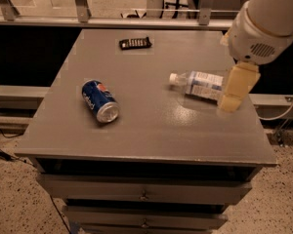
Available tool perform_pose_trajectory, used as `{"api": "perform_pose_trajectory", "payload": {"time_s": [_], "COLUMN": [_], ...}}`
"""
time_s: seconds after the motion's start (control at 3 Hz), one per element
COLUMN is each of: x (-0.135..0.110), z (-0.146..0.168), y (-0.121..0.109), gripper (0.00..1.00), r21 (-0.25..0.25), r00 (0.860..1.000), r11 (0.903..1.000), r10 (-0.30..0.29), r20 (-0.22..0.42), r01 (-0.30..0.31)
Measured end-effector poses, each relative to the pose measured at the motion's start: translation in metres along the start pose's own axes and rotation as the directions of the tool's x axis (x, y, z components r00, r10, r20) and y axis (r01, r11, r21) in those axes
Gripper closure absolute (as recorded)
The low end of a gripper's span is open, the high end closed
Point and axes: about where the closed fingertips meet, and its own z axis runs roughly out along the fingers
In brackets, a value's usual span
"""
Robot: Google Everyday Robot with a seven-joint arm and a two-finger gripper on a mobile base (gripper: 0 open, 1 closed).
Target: Place blue plastic bottle upright
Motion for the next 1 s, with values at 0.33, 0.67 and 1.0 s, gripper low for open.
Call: {"api": "perform_pose_trajectory", "payload": {"time_s": [0.33, 0.67, 1.0], "x": [-0.026, -0.046, -0.052], "z": [0.042, 0.091, 0.121], "y": [-0.030, -0.058, -0.068], "gripper": [0.00, 0.00, 0.00], "r21": [0.025, 0.046, 0.042], "r00": [0.999, 0.997, 0.994], "r11": [0.9994, 0.9978, 0.9974], "r10": [0.026, 0.051, 0.063], "r20": [-0.023, -0.062, -0.091], "r01": [-0.025, -0.048, -0.059]}}
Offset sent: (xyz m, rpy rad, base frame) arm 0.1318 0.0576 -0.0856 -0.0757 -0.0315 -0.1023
